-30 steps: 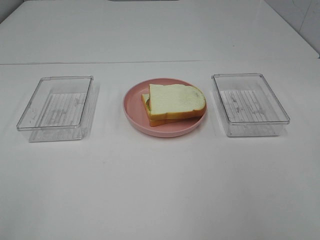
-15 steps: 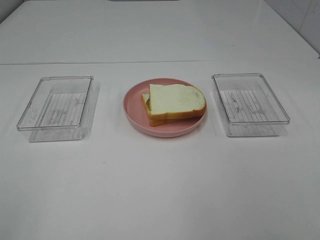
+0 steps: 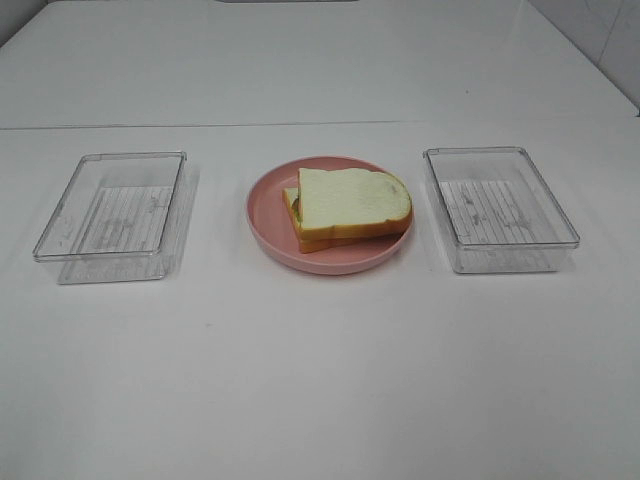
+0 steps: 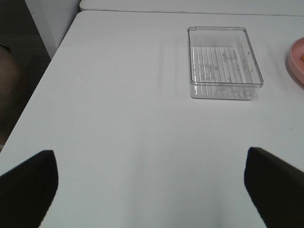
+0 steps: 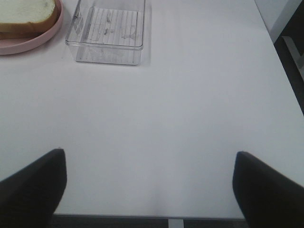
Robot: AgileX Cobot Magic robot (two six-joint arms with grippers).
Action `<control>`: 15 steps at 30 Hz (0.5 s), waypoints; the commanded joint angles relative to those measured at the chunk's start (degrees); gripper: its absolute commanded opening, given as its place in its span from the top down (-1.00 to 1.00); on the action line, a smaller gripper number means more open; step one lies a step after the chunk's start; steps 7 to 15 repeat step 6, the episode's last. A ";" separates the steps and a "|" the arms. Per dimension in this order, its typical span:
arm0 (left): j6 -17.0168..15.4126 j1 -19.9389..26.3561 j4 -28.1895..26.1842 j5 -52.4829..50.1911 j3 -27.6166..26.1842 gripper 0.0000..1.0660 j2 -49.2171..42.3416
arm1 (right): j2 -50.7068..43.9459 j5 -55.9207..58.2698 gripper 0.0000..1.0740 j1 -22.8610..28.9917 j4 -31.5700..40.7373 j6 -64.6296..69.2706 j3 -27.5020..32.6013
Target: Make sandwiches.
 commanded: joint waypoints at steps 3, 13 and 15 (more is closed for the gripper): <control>-0.40 -0.34 -0.11 -0.23 0.17 -0.87 -0.11 | -2.06 -0.17 -0.71 -0.23 0.29 -0.63 0.11; -0.40 -0.34 -0.11 -0.23 0.17 -0.87 -0.11 | -2.06 -0.17 -0.71 -0.23 0.29 -0.63 0.11; -0.40 -0.34 -0.11 -0.23 0.17 -0.87 -0.11 | -2.06 -0.17 -0.71 -0.23 0.29 -0.63 0.11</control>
